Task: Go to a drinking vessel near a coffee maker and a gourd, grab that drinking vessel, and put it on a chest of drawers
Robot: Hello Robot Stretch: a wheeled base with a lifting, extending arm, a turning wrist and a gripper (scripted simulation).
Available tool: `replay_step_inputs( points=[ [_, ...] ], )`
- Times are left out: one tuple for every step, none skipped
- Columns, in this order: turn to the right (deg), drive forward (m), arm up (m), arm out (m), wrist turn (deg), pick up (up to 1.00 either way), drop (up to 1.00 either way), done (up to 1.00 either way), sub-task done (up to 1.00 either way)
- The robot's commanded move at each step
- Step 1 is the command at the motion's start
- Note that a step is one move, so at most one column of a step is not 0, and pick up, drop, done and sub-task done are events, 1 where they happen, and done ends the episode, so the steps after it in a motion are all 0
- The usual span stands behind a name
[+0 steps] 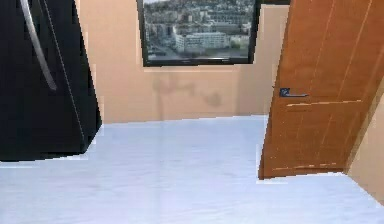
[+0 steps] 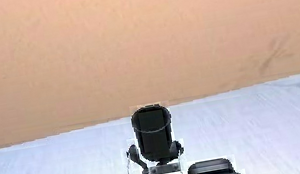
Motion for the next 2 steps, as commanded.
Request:
replay_step_inputs(
  points=[
    [0.0, 1.0, 0.0, 0.0, 0.0, 0.0, 0.0, 0.0, 0.0],
    [-3.0, 0.0, 0.0, 0.0, 0.0, 0.0, 0.0, 0.0, 0.0]
  ],
)
